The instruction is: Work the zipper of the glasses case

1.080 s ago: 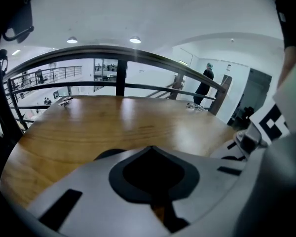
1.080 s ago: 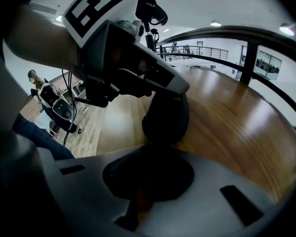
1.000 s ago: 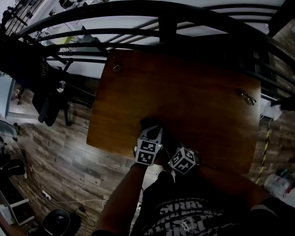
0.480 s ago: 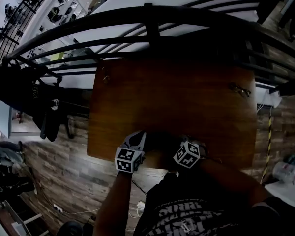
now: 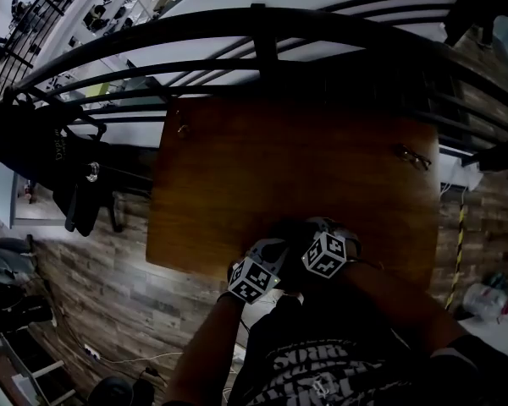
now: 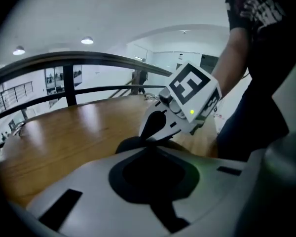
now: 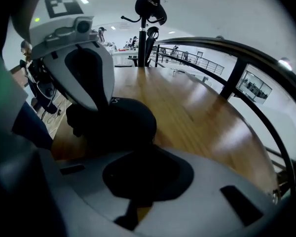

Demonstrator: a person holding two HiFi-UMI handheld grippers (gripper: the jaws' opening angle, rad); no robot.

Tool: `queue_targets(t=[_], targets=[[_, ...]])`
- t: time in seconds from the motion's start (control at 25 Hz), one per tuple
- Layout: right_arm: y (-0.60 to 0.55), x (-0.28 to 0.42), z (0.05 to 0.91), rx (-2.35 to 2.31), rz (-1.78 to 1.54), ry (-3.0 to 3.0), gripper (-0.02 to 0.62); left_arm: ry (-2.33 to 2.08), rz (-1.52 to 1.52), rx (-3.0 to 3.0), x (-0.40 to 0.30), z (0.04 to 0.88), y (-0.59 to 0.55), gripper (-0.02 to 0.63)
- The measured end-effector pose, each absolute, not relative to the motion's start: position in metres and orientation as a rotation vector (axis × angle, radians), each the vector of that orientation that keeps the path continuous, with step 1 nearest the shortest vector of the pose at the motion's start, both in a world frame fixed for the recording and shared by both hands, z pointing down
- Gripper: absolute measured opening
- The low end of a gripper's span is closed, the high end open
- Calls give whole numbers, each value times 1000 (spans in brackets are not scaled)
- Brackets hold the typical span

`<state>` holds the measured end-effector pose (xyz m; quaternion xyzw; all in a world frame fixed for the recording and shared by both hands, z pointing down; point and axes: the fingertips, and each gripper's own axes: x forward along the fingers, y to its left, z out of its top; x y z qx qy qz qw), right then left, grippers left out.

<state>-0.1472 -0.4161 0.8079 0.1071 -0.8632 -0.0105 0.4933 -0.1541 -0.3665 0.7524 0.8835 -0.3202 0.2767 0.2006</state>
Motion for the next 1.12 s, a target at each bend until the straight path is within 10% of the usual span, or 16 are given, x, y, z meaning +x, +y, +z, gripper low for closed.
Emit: queue_targets(t=[1.12], targets=[[-431, -145, 806, 80, -169, -2053, 0, -978, 849, 2471, -148, 754, -369, 8]])
